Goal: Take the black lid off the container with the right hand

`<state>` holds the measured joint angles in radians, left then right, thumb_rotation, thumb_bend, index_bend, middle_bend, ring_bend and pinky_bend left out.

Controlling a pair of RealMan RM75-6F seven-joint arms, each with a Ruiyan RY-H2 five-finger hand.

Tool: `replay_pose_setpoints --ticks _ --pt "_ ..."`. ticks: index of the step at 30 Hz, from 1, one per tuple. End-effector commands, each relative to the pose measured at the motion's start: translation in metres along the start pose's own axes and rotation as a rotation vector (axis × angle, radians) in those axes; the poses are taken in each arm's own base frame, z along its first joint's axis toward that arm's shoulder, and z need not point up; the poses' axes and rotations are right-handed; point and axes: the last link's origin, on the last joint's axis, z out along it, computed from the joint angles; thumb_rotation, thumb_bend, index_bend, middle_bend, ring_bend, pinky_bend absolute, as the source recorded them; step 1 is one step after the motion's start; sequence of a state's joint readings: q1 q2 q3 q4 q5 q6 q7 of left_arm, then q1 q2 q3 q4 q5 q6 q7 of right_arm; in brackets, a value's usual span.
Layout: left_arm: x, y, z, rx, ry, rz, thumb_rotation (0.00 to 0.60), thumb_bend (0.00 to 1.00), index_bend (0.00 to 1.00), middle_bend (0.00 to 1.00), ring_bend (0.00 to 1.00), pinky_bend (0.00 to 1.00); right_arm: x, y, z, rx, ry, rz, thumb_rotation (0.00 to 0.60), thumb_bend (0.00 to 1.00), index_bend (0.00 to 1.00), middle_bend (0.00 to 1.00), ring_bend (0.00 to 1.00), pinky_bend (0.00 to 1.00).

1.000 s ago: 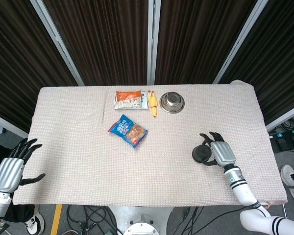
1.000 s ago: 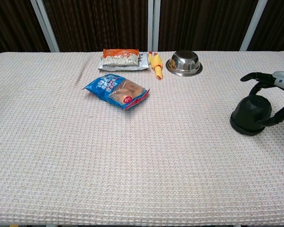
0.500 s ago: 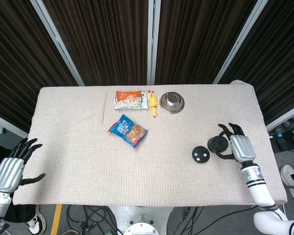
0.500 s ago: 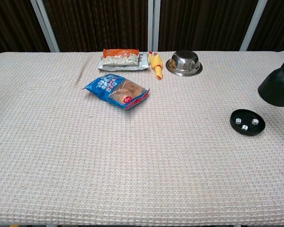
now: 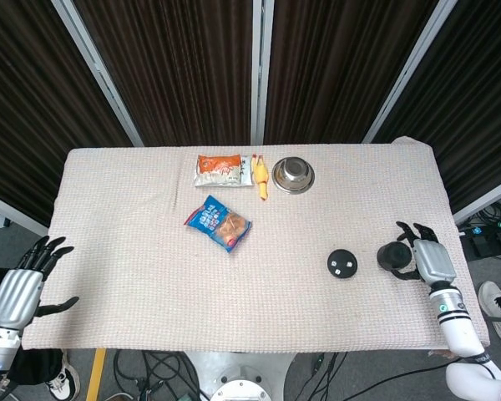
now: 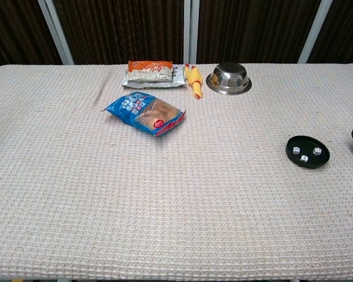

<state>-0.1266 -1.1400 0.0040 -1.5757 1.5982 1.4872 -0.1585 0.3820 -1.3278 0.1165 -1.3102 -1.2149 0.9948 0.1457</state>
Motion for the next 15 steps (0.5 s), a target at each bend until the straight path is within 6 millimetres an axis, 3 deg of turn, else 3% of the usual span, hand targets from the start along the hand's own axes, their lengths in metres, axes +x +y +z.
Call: replay_pose_setpoints --ticks 1,8,11,15 --pt "0.0 0.0 0.0 -0.001 -0.001 0.0 0.6 0.09 0.19 0.08 0.0 0.15 0.005 -0.002 -0.001 0.019 0.015 0.011 0.6 0.0 0.0 0.03 0.0 0.0" --pt "0.001 0.001 0.001 -0.003 0.005 -0.002 0.6 0.09 0.19 0.08 0.0 0.15 0.023 -0.011 -0.016 0.091 0.086 0.031 0.6 0.0 0.0 0.01 0.0 0.0" --pt "0.002 0.001 0.001 0.0 0.008 -0.004 0.6 0.09 0.19 0.08 0.0 0.14 0.033 -0.013 -0.038 0.134 0.123 0.005 0.6 0.0 0.0 0.01 0.0 0.0" --pt "0.003 0.001 0.001 0.001 0.011 0.004 0.6 0.09 0.19 0.08 0.0 0.15 0.038 -0.006 -0.071 0.161 0.222 -0.202 0.6 0.0 0.0 0.0 0.0 0.0"
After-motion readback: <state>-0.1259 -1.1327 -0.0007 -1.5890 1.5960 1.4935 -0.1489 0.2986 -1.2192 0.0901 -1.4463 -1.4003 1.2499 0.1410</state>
